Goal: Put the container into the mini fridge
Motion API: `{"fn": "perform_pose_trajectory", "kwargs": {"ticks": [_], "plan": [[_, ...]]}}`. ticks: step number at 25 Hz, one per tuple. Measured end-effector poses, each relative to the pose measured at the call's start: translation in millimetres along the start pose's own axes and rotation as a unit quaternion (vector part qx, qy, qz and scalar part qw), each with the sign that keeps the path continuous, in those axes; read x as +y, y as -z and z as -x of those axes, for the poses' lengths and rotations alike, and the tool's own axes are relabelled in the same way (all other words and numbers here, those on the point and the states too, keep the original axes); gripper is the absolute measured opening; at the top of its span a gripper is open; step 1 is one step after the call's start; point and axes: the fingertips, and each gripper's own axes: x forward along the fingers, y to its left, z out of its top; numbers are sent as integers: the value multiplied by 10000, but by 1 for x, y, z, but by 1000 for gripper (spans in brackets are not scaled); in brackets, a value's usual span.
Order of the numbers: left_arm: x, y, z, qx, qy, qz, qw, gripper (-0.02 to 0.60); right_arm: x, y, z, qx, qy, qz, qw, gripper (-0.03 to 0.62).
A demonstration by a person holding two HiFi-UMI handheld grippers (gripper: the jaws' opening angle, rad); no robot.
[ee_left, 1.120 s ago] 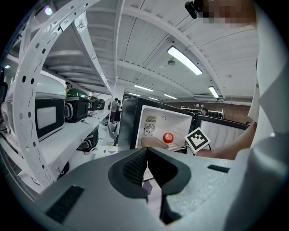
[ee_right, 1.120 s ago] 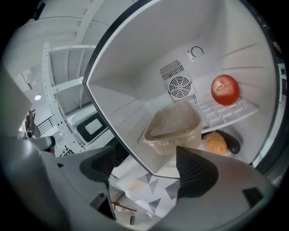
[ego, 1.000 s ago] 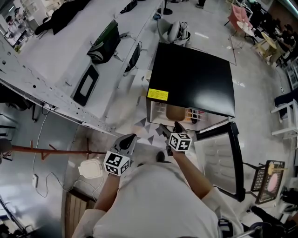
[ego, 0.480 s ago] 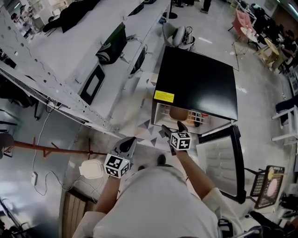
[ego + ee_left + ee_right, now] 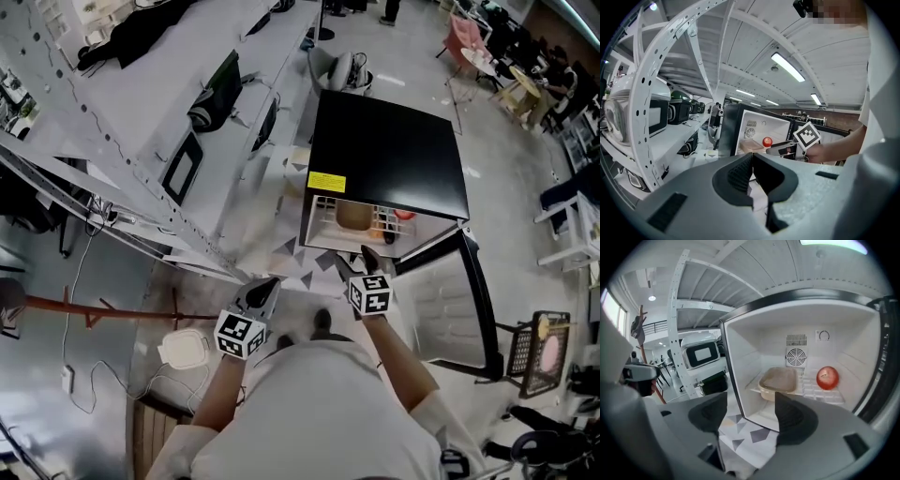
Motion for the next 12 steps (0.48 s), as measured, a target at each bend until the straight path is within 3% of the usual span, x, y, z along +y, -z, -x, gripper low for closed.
{"fn": "perform_pose_trajectory", "kwargs": {"ticks": [12], "plan": [[-37, 6, 1, -28, 963, -182, 9952, 5, 1, -12, 123, -700, 853, -147, 9938, 172]]}}
